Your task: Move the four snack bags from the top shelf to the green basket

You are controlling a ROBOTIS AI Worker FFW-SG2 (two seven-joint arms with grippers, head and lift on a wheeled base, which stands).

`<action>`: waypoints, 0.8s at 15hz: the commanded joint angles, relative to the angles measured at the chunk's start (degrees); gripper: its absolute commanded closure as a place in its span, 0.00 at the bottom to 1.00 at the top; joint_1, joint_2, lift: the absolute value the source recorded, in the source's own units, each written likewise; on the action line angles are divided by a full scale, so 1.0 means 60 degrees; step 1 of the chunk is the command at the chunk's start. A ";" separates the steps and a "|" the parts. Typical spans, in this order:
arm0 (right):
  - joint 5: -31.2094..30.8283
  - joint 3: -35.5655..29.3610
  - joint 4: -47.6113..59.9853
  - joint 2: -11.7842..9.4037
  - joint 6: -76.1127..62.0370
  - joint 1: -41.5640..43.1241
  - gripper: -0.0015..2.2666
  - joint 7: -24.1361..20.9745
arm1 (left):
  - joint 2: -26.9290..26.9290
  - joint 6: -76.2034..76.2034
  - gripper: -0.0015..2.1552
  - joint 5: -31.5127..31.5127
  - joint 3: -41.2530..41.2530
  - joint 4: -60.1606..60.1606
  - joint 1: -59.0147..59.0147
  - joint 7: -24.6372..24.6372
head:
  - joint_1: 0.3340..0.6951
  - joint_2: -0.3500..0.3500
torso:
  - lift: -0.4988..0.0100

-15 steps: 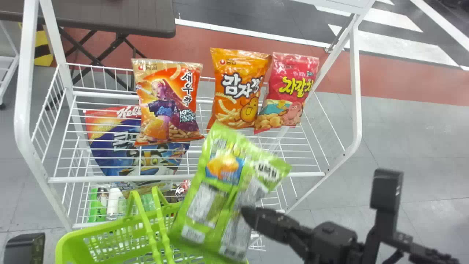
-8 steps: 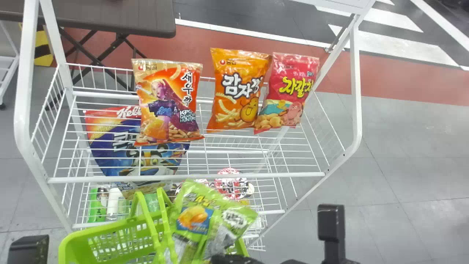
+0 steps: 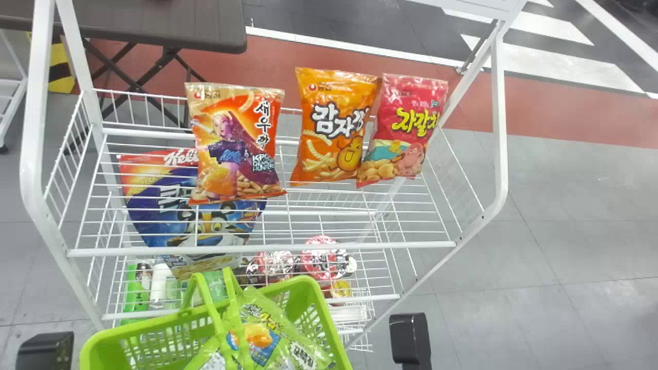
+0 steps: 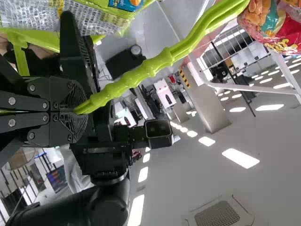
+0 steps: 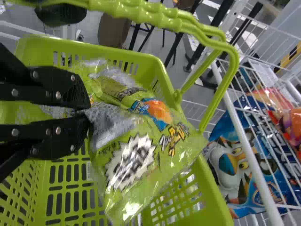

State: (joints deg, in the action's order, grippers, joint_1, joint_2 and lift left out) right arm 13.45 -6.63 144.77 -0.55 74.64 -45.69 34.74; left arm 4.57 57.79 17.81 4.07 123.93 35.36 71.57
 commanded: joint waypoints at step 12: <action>-0.0146 0.0109 -0.1512 0.0062 -0.5415 0.2033 0.02 -0.1468 | -0.0029 0.0000 0.97 -0.0098 -0.0034 -0.0162 -0.0121 -0.0063 | 1.00 0.00 | 0.98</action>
State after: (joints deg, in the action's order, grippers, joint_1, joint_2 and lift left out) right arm 15.15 -9.79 141.78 -0.18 55.22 -37.69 27.37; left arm 4.45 57.81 17.22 3.80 123.42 34.63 70.99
